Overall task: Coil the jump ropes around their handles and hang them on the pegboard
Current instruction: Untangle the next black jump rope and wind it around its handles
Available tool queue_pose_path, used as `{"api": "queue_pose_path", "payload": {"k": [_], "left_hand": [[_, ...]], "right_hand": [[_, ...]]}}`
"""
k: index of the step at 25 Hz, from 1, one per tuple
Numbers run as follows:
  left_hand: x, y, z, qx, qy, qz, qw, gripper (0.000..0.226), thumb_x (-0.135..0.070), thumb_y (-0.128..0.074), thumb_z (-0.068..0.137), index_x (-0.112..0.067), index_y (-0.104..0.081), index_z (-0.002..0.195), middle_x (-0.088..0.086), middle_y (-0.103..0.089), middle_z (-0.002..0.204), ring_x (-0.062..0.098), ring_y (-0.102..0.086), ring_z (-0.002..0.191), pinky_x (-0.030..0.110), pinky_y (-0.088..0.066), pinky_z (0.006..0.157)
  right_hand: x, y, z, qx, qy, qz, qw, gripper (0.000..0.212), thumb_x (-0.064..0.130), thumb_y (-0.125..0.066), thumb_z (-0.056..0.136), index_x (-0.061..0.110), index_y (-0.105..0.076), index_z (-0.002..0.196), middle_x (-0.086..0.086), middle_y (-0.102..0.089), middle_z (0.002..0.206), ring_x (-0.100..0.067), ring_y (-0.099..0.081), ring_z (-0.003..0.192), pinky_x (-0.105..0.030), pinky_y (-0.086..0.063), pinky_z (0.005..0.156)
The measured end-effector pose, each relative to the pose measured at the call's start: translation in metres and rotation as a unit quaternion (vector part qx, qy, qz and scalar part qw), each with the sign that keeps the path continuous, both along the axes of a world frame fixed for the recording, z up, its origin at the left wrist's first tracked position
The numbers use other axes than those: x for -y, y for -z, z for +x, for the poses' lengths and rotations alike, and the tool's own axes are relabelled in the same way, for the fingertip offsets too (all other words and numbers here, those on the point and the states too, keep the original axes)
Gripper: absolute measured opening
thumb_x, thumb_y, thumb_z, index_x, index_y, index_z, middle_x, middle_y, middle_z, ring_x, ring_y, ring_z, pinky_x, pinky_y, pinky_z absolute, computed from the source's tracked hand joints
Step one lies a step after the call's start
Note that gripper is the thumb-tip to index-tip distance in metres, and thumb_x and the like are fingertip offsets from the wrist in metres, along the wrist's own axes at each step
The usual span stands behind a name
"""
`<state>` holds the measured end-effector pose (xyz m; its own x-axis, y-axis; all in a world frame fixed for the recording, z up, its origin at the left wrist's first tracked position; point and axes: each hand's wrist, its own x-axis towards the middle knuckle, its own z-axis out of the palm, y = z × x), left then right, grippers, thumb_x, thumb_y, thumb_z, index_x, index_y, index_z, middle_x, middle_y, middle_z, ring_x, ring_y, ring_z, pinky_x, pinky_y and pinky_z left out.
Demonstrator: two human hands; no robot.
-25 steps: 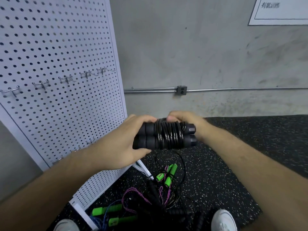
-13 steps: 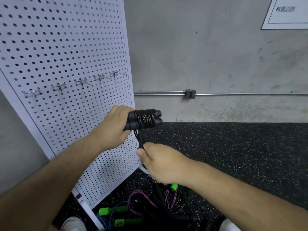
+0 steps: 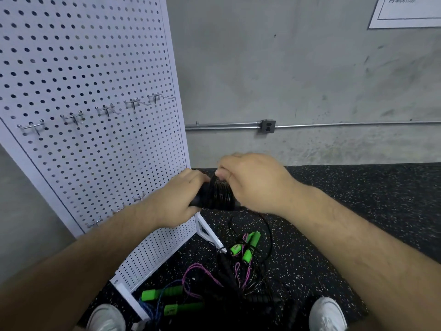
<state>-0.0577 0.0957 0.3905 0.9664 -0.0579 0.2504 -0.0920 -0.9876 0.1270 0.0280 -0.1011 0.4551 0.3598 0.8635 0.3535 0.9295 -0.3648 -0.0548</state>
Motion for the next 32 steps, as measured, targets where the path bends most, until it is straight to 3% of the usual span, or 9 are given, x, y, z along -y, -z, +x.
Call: {"api": "queue_pose_path", "payload": {"k": [7, 10, 13, 14, 16, 19, 25, 29, 32], "left_hand": [[0.041, -0.014, -0.019, 0.013, 0.112, -0.03, 0.993, 0.051, -0.011, -0.069, 0.086, -0.015, -0.041, 0.129, -0.006, -0.033, 0.121, 0.005, -0.04, 0.105, 0.012, -0.034, 0.093], [0.051, -0.024, -0.029, 0.04, 0.124, -0.08, 0.988, 0.064, -0.019, -0.073, 0.088, -0.016, -0.034, 0.138, -0.009, -0.031, 0.123, 0.004, -0.044, 0.108, 0.015, -0.04, 0.094], [0.053, -0.031, -0.029, 0.083, 0.086, -0.138, 0.983, 0.073, -0.03, -0.076, 0.088, -0.019, -0.03, 0.145, -0.015, -0.03, 0.125, -0.001, -0.042, 0.119, 0.014, -0.037, 0.104], [0.052, -0.032, -0.026, 0.099, 0.063, -0.147, 0.982, 0.076, -0.032, -0.076, 0.088, -0.02, -0.03, 0.147, -0.016, -0.029, 0.126, -0.003, -0.04, 0.121, 0.013, -0.033, 0.109], [0.048, -0.029, -0.018, 0.125, -0.001, -0.164, 0.979, 0.077, -0.035, -0.075, 0.088, -0.02, -0.031, 0.148, -0.014, -0.028, 0.127, 0.0, -0.041, 0.12, 0.019, -0.03, 0.111], [0.034, -0.026, -0.008, 0.125, -0.098, -0.193, 0.968, 0.073, -0.038, -0.07, 0.091, -0.019, -0.031, 0.149, -0.006, -0.03, 0.126, 0.009, -0.044, 0.116, 0.023, -0.033, 0.105], [0.02, -0.026, -0.008, 0.126, -0.148, -0.22, 0.956, 0.072, -0.048, -0.052, 0.099, -0.02, -0.018, 0.156, 0.001, -0.033, 0.136, 0.015, -0.053, 0.11, 0.035, -0.046, 0.099], [0.019, -0.026, -0.013, 0.13, -0.138, -0.259, 0.947, 0.07, -0.042, -0.043, 0.105, -0.038, 0.001, 0.159, 0.001, -0.032, 0.148, 0.005, -0.052, 0.104, 0.02, -0.04, 0.088], [0.018, -0.026, -0.015, 0.141, -0.104, -0.298, 0.938, 0.061, -0.036, -0.039, 0.107, -0.051, -0.007, 0.156, 0.001, -0.039, 0.145, -0.005, -0.047, 0.09, -0.004, -0.032, 0.077]], "right_hand": [[0.019, -0.001, 0.056, -0.051, -0.01, 0.05, 0.997, 0.023, 0.04, -0.052, 0.101, 0.023, -0.067, 0.099, 0.009, -0.066, 0.093, -0.012, -0.056, 0.092, -0.035, -0.048, 0.08], [0.029, 0.004, 0.072, -0.199, -0.023, 0.096, 0.975, 0.012, 0.037, -0.063, 0.095, 0.029, -0.067, 0.088, 0.014, -0.067, 0.08, 0.001, -0.06, 0.075, -0.027, -0.048, 0.072], [0.029, 0.032, 0.06, -0.488, 0.019, 0.091, 0.868, 0.018, 0.019, -0.058, 0.099, 0.019, -0.062, 0.082, 0.007, -0.066, 0.07, -0.001, -0.061, 0.062, -0.023, -0.05, 0.065], [0.023, 0.045, 0.048, -0.491, 0.04, 0.036, 0.869, 0.022, 0.017, -0.053, 0.101, 0.017, -0.061, 0.081, 0.004, -0.065, 0.068, -0.004, -0.062, 0.059, -0.024, -0.053, 0.065], [0.0, 0.063, 0.019, -0.4, 0.051, -0.01, 0.915, 0.032, 0.023, -0.041, 0.106, 0.019, -0.057, 0.08, 0.003, -0.059, 0.063, -0.006, -0.056, 0.052, -0.026, -0.053, 0.058], [-0.034, 0.064, -0.019, -0.362, 0.0, 0.086, 0.928, 0.026, 0.024, -0.035, 0.107, 0.015, -0.051, 0.089, 0.003, -0.054, 0.068, -0.006, -0.052, 0.053, -0.027, -0.046, 0.053], [-0.039, 0.054, -0.019, -0.109, 0.067, 0.169, 0.977, 0.019, 0.028, -0.052, 0.099, 0.014, -0.065, 0.099, -0.001, -0.063, 0.086, -0.019, -0.058, 0.076, -0.033, -0.044, 0.065], [-0.042, 0.045, -0.018, -0.028, 0.038, 0.287, 0.957, 0.017, 0.021, -0.063, 0.09, 0.016, -0.073, 0.102, 0.0, -0.064, 0.079, -0.02, -0.06, 0.07, -0.036, -0.054, 0.063], [-0.039, 0.041, -0.021, -0.011, -0.026, 0.289, 0.957, 0.024, 0.022, -0.061, 0.09, 0.019, -0.071, 0.112, 0.0, -0.065, 0.078, -0.021, -0.06, 0.069, -0.037, -0.053, 0.059]]}}
